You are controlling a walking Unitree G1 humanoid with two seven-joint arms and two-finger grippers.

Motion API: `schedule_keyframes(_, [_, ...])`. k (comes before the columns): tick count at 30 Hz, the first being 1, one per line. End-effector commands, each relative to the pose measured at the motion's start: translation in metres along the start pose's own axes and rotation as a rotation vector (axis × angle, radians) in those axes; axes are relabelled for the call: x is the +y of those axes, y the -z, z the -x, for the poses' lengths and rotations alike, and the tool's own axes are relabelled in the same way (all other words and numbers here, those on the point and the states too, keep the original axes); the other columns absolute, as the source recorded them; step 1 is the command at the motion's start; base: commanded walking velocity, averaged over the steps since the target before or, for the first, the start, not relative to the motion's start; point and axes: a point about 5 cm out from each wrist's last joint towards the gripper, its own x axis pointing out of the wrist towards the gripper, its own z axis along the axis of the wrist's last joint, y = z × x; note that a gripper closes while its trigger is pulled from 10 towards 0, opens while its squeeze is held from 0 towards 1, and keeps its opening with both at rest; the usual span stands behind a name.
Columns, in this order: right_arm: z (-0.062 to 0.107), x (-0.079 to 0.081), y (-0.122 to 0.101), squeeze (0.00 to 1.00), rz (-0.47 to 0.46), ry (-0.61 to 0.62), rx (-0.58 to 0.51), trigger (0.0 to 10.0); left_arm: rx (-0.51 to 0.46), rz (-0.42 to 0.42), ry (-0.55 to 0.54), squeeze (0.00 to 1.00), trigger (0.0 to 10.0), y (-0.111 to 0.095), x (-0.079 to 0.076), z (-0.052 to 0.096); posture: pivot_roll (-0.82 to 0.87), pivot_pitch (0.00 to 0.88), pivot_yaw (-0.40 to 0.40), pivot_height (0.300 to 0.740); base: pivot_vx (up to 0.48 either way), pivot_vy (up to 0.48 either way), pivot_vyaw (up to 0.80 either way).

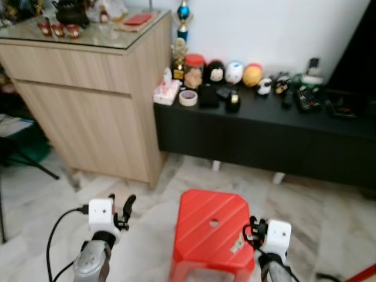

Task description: Hang keys on a hook

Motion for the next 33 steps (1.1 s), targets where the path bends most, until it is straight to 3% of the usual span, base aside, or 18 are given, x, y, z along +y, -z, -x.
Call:
schedule_keyframes(1, [0.001,0.000,0.003,0.00,-0.002,-0.003,0.017,10.0,0.017,0.006,-0.005,0.00,10.0,0.003,0.002,0.000,0.04,0.012,-0.058,0.666,0.000,0.000,0.00])
schedule_keyframes(33, [-0.006,0.004,0.011,0.00,0.034,-0.029,0.117,10.0,0.031,0.003,0.006,0.00,10.0,0.003,0.000,-0.006,0.04,0.018,-0.059,0.647,0.000,0.000,0.00])
